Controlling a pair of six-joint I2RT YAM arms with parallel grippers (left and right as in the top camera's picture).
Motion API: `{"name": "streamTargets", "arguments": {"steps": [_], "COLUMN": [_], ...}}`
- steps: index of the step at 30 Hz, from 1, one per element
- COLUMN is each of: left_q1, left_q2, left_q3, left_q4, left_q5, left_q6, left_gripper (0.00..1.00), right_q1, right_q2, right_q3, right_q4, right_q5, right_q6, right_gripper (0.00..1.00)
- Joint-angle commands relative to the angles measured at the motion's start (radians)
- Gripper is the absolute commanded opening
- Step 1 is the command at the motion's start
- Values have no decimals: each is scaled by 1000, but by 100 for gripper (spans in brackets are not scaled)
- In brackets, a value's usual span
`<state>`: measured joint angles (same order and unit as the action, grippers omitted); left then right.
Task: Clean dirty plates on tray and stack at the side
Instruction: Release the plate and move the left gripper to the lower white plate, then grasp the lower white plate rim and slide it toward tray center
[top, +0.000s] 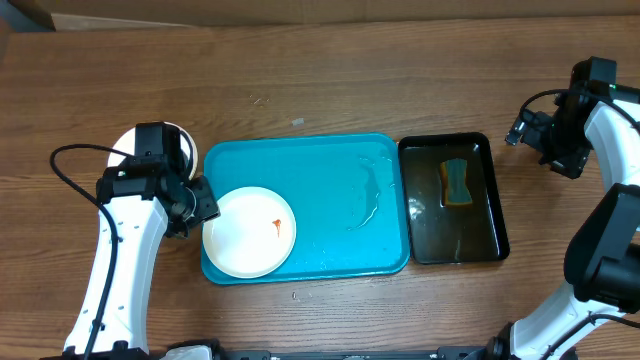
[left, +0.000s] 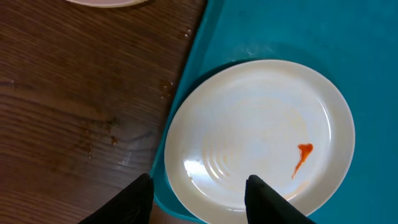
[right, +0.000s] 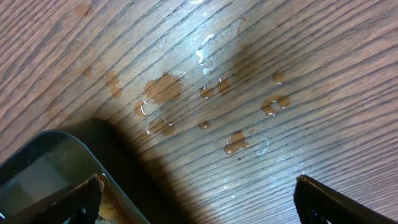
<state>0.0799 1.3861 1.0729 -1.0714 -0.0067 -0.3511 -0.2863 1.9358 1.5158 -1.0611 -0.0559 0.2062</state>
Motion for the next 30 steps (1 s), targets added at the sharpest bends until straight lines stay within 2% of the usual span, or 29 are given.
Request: {"name": "streamTargets", "arguments": {"steps": [1, 3, 9, 28, 30], "left_q1": [-2, -2, -2, -2, -2], "left_q2": [22, 32, 69, 139, 139], "left_q3": [-40, -65, -164, -220, -236], "left_q4": [20, 50, 131, 139, 146], "left_q5": [-50, -49, -48, -45, -45], "left_q6": [-39, -39, -39, -39, -39], "left_gripper": [44, 39, 39, 37, 33], "right_q1": [3, 3, 3, 3, 3], "right_q2": [-11, -11, -11, -11, -11], "right_q3": [10, 10, 10, 10, 10], "right_q4": [5, 5, 5, 5, 5], "right_q5": [-5, -5, -5, -5, -5], "right_q6": [4, 4, 4, 4, 4], "right_gripper": [100, 100, 100, 100, 100]}}
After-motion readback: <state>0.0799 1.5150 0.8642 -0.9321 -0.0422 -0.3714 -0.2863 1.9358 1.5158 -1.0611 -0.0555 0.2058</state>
